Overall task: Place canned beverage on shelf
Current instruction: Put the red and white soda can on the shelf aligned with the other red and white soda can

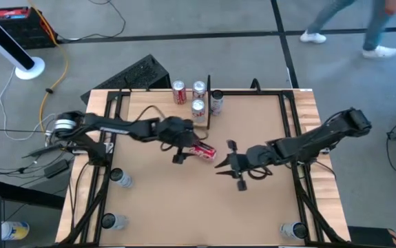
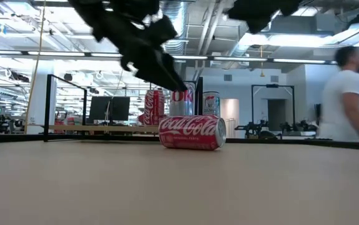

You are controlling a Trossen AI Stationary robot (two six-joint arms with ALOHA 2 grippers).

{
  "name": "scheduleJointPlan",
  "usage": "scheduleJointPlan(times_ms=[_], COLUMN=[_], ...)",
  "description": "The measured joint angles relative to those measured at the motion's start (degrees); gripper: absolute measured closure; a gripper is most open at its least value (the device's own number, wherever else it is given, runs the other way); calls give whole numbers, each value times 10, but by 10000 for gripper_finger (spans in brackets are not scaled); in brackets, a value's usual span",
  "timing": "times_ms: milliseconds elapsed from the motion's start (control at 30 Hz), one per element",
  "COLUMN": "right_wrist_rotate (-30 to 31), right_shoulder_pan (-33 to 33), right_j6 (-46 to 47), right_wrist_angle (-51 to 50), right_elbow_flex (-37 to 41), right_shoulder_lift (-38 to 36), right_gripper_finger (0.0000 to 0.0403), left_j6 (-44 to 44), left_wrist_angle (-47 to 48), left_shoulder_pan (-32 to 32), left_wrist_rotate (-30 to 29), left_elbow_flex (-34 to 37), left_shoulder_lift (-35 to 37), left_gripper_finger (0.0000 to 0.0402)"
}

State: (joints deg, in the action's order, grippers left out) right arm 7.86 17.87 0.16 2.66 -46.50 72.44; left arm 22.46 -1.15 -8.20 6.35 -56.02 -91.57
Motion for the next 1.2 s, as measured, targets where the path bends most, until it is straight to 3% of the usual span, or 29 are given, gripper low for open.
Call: scheduleJointPlan(times_ms=[267,567,700,867,1067,1200], right_wrist_rotate=[27,28,28,28,28,29], right_shoulder_pan=[21,43,51,53,44,42], right_j6=[0,1,4,9,9,9], right_wrist_angle=[-95,-112,-113,-108,-103,-102], right_elbow_flex=[1,1,0,0,0,0], right_shoulder_lift=[-63,-53,-45,-41,-41,-41], right_gripper_finger=[282,282,282,282,282,282], left_j6=[60,82,80,54,38,43], left_wrist_angle=[131,171,190,229,246,271], left_shoulder_pan=[-8,-10,-10,-11,-1,9], left_wrist_rotate=[-8,-84,-106,-70,-71,-70], left_elbow_flex=[-169,-238,-246,-245,-244,-243], left_shoulder_lift=[-142,-258,-275,-274,-272,-259], left_gripper_finger=[77,77,77,78,122,123])
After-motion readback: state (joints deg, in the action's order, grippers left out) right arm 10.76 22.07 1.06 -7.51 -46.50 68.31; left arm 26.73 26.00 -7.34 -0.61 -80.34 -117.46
